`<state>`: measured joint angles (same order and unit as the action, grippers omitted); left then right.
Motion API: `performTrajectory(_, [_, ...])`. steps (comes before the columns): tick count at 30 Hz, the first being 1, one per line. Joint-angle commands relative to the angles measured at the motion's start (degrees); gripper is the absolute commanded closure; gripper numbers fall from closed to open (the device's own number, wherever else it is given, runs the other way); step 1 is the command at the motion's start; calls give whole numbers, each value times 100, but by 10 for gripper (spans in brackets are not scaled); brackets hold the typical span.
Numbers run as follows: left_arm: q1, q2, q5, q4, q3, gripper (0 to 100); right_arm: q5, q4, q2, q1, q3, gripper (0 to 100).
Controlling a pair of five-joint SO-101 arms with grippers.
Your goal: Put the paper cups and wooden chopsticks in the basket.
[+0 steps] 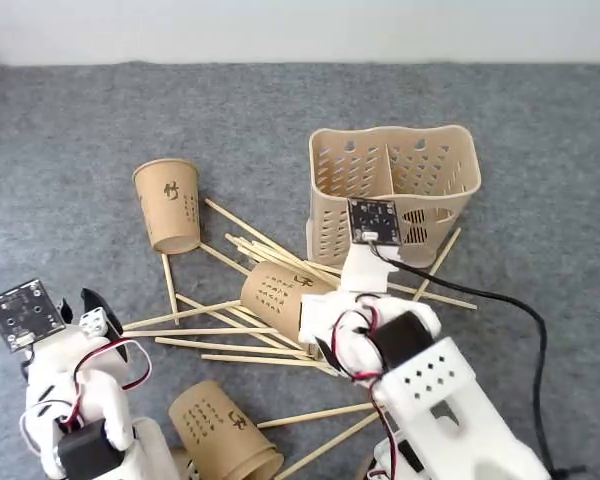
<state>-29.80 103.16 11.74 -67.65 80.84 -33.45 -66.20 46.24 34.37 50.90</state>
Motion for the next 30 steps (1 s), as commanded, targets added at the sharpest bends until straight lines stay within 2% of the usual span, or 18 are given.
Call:
performTrajectory(1, [-18, 26, 26, 105, -31, 906, -62, 330, -382, 40, -290, 818])
performTrajectory(10, [-18, 26, 26, 105, -31, 906, -35, 910, -1033, 40, -316, 828])
performTrajectory(15, [-18, 26, 26, 105, -31, 906, -9, 866, -1024, 40, -484, 998])
performTrajectory(17, [-18, 26, 26, 105, -31, 906, 0, 769, -1024, 31, -615, 971])
performTrajectory(22, [-18, 26, 26, 105, -31, 906, 404, 145, -1024, 40, -1354, 988])
performTrajectory(30, [-18, 26, 26, 105, -31, 906, 1380, -1745, -1024, 4, -3200, 989])
